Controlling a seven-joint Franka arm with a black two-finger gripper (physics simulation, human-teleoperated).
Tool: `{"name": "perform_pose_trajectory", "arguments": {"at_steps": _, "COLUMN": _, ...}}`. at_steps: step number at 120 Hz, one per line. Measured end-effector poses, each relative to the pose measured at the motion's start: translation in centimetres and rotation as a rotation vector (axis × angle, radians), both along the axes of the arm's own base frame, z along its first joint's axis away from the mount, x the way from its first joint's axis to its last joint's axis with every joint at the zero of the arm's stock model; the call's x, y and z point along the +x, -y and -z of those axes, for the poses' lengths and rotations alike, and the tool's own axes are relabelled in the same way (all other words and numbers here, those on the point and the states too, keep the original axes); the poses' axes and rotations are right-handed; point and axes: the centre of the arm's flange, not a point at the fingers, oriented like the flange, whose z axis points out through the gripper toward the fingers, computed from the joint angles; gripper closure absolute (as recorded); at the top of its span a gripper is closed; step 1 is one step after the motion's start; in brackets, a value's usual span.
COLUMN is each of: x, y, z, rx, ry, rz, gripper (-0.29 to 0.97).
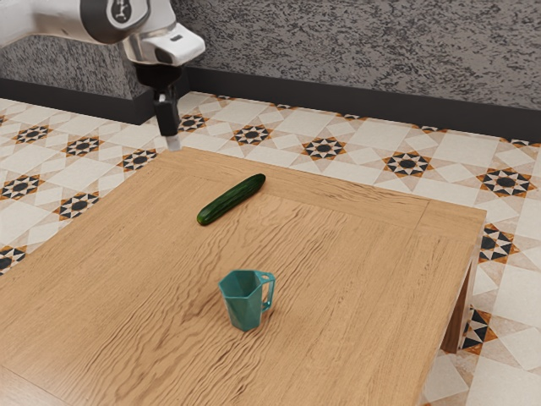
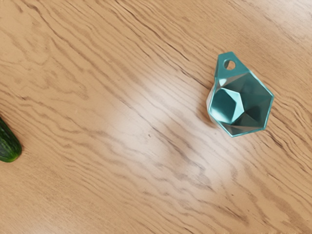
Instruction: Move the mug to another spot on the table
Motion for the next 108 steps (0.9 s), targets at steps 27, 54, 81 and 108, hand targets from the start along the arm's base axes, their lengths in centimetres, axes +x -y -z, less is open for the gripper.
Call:
{"name": "perform_pose_trajectory", "arguments": {"at_steps": 27, "x": 0.2, "y": -0.1, "z": 0.7, "rx": 0.001, "ry": -0.014, "rz": 0.039, "gripper": 0.0}}
{"name": "perform_pose_trajectory", "arguments": {"at_steps": 54, "x": 0.9, "y": 5.3, "z": 6.5, "rx": -0.08, "ry": -0.119, "rz": 0.05, "gripper": 0.0}}
{"name": "perform_pose_trajectory", "arguments": {"at_steps": 81, "x": 1.4, "y": 9.2, "z": 15.4, "rx": -0.095, "ry": -0.172, "rz": -0.05, "gripper": 0.0}}
{"name": "perform_pose_trajectory", "arguments": {"at_steps": 108, "x": 2.7, "y": 10.0, "z": 20.9, "rx": -0.088, "ry": -0.178, "rz": -0.154, "gripper": 0.0}}
